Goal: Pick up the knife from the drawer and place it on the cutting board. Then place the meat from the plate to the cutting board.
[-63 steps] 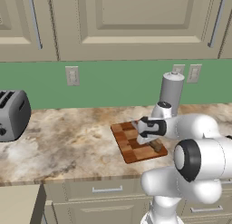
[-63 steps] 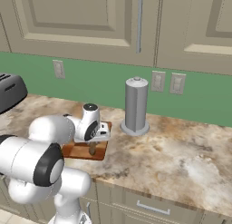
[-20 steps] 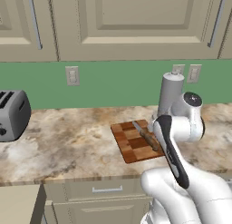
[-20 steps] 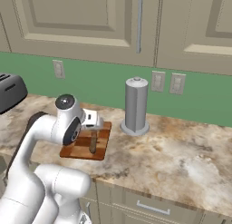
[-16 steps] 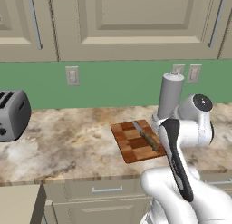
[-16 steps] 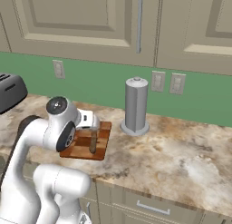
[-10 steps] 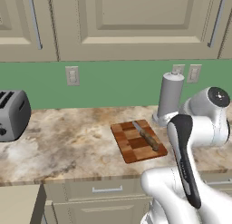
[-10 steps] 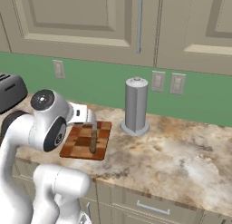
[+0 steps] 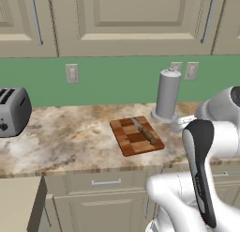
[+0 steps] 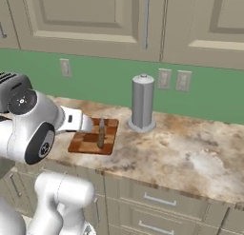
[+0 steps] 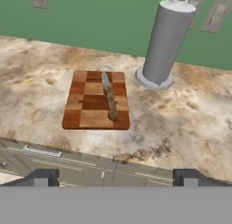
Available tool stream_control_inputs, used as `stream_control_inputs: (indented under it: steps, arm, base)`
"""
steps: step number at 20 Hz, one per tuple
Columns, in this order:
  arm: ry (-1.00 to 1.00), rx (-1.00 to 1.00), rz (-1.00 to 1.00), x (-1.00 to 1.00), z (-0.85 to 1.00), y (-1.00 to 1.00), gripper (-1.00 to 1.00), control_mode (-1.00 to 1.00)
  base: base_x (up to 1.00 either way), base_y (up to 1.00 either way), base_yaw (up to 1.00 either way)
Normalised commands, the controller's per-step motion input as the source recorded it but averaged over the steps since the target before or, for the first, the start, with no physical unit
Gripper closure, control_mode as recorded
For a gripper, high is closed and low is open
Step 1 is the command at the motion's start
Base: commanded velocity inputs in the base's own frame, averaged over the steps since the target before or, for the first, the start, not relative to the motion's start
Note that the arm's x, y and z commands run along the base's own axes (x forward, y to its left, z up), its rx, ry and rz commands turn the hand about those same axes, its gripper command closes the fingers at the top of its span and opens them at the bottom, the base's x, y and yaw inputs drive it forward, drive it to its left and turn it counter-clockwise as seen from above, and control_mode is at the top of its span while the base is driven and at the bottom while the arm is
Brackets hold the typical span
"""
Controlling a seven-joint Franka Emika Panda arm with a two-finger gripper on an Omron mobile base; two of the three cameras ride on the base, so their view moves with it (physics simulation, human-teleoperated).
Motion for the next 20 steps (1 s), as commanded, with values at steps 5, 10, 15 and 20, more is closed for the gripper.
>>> stream_control_inputs:
  steps: [5,10,15,20]
  arm:
    - [0.0,0.0,0.0,0.0,0.0,0.0,-1.0,1.0]
    - [0.0,0.0,0.0,0.0,0.0,0.0,-1.0,1.0]
    - [0.0,0.0,0.0,0.0,0.0,0.0,-1.0,1.0]
    - [0.0,0.0,0.0,0.0,0.0,0.0,-1.0,1.0]
  base:
    - [-0.94,-0.83,-0.15]
    - [-0.56,-1.0,-0.4]
    - [-0.38,-1.0,-0.54]
    - [-0.3,-1.0,-0.54]
